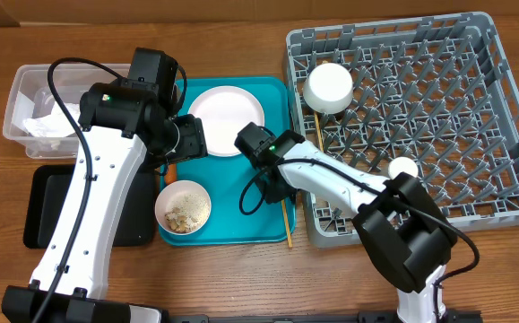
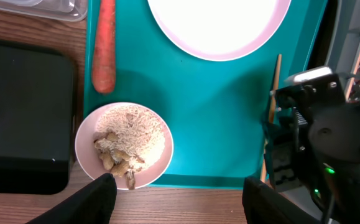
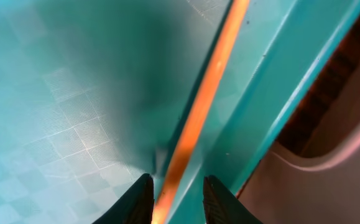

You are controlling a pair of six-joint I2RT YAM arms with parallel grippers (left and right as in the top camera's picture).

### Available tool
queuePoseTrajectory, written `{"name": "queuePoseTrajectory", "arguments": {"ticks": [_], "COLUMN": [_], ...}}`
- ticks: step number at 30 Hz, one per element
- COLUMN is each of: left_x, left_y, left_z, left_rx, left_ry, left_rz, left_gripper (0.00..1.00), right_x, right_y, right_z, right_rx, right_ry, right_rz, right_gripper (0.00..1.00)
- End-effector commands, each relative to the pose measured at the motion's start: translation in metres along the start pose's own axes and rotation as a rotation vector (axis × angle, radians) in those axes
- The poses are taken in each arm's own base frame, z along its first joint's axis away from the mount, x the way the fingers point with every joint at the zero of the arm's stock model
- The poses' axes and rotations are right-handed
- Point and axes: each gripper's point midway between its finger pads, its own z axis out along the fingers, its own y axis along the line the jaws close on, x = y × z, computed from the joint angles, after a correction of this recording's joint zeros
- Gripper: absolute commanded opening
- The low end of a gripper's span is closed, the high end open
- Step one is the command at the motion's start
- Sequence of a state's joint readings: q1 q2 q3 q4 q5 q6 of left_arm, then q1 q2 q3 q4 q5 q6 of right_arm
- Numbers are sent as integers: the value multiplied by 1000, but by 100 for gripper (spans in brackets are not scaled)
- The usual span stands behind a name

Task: Sort waste into correct bins and load items into the dishwasher
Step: 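Grasp the second wooden chopstick on the tray with the right gripper, then carry the second chopstick into the dish rack and release it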

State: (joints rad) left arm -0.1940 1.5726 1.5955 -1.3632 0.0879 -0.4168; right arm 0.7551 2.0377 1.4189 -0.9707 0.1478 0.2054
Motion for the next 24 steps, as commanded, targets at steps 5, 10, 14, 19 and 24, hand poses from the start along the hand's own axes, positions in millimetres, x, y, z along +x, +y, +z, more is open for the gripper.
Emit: {"name": "queuePoseTrajectory", "arguments": {"ticks": [5, 10, 14, 19, 24], "left_x": [-2, -4, -4, -4, -2], "left_y": [4, 6, 8, 8, 9], "left_z": [-2, -2, -2, -2, -2], "left_rx": [-13, -29, -35, -35, -39], "left_ry": [-19, -29, -29, -29, -20], "left_rz": [-12, -12, -12, -13, -14], "left_gripper": [68, 68, 69, 70, 70], "right_x": [5, 5, 4, -26, -63], "right_y": [3, 2, 3, 10, 29], "right_z": [14, 14, 12, -25, -84], "right_rx": [17, 17, 17, -21, -144], "right_ry": [30, 30, 28, -29, -132], "right_rz": [-32, -37, -45, -27, -18], "right_gripper": [24, 7, 4, 4, 4]}}
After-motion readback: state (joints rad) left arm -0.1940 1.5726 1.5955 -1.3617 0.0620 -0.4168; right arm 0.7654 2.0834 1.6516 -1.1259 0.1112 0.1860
